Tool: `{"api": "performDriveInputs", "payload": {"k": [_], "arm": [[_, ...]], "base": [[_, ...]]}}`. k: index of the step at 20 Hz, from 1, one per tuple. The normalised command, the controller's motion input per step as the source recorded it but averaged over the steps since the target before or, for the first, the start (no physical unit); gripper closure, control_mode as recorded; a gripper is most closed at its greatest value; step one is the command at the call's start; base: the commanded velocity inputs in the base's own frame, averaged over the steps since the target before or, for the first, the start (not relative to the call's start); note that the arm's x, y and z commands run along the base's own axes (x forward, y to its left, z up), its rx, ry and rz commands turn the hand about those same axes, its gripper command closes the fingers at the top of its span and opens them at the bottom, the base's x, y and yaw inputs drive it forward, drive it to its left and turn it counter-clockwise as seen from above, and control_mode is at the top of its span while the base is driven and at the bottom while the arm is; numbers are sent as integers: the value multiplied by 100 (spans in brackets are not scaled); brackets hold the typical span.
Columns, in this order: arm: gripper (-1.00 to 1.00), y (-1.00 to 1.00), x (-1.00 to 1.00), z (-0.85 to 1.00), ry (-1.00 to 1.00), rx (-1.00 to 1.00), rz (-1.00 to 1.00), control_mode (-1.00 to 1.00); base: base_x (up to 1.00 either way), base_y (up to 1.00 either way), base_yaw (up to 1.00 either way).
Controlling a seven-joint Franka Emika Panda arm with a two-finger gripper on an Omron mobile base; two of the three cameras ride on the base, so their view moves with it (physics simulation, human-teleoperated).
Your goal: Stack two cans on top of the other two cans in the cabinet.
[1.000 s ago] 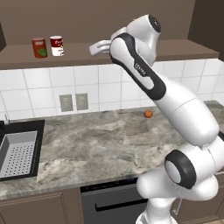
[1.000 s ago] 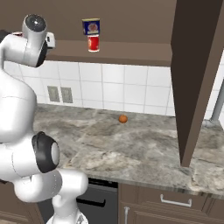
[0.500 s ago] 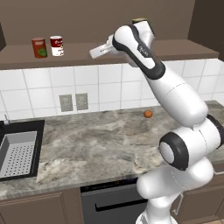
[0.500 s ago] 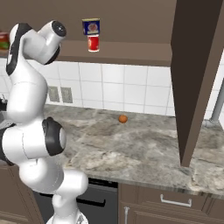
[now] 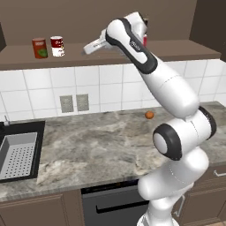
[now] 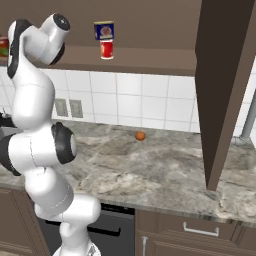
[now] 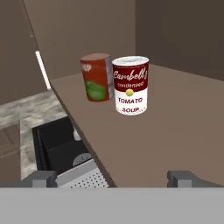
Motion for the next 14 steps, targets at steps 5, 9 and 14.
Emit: {"api": "performDriveInputs", "payload": {"k": [5,9,14], "arm": [[-100,31,3,0,-1,0,0,-100],[-100,39,9,0,-5,-2,-9,-100],[-100,36,10,0,-5,-3,-20,-100]], "base": [[0,0,0],[0,0,0],[0,0,0]]}}
